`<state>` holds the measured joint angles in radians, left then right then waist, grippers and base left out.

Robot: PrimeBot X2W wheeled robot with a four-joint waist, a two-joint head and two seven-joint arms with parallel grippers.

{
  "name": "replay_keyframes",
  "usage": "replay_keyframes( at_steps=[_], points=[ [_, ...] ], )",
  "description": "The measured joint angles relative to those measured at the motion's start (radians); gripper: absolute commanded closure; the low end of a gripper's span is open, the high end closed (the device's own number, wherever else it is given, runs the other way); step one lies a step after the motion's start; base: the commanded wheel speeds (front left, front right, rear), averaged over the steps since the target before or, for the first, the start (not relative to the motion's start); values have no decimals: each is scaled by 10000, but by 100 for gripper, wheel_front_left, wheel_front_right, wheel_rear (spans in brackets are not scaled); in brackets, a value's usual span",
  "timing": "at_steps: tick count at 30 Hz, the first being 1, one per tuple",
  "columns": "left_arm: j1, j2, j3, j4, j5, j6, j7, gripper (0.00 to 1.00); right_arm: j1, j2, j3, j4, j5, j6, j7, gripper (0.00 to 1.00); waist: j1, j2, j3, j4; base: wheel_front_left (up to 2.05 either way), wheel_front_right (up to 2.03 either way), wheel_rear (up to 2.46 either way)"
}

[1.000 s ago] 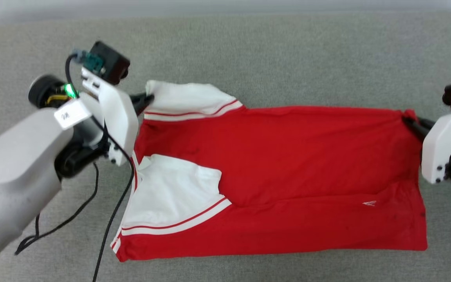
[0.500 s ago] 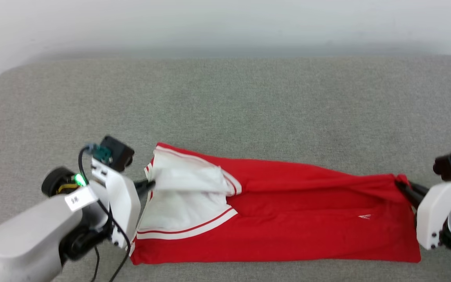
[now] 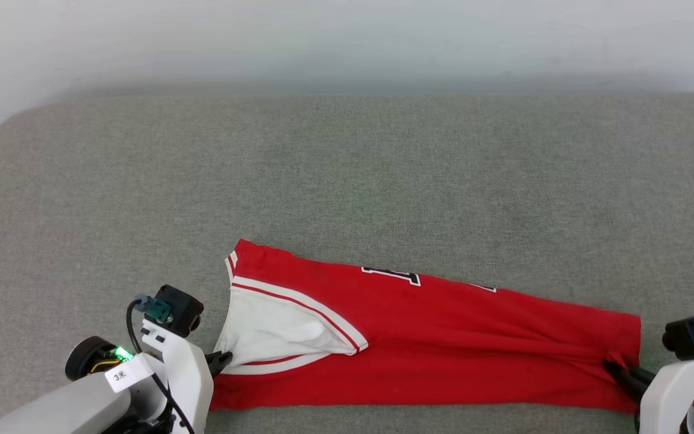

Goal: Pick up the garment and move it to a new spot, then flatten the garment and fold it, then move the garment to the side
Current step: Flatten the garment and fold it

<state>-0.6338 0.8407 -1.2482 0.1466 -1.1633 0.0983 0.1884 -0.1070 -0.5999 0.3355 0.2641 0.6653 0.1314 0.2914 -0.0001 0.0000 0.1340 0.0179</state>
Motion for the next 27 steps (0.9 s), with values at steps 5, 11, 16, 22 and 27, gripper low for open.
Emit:
replay_keyframes(
  at_steps=[5, 11, 16, 22, 27],
  points=[
    [136, -165, 40, 328, 117, 182, -502, 0, 201, 347, -337, 123, -230, 0, -92, 33, 0, 0, 115, -64, 0, 0, 0],
    [362, -341, 466, 431, 523, 780, -2029, 0, 283, 410, -790, -374, -132, -2, -339, 0, 1, 0, -178, -85, 0, 0, 0],
    [729, -416, 930, 314, 759, 1620, -3455, 0, 612, 92, -1363, -1327, 255, -2, -84, 0, 0, 0, -525, -75, 0, 0, 0],
    [1146, -504, 1685, 8, 1381, 2922, -4399, 0, 673, -376, -2169, -1954, 575, -2, 867, 0, 0, 0, -665, -13, 0, 0, 0],
    [1868, -871, 3196, -575, 2702, 3877, -4485, 0, 689, -763, -2656, -1628, 1478, -4, 2654, 0, 0, 0, -586, 169, 0, 0, 0]
  ],
)
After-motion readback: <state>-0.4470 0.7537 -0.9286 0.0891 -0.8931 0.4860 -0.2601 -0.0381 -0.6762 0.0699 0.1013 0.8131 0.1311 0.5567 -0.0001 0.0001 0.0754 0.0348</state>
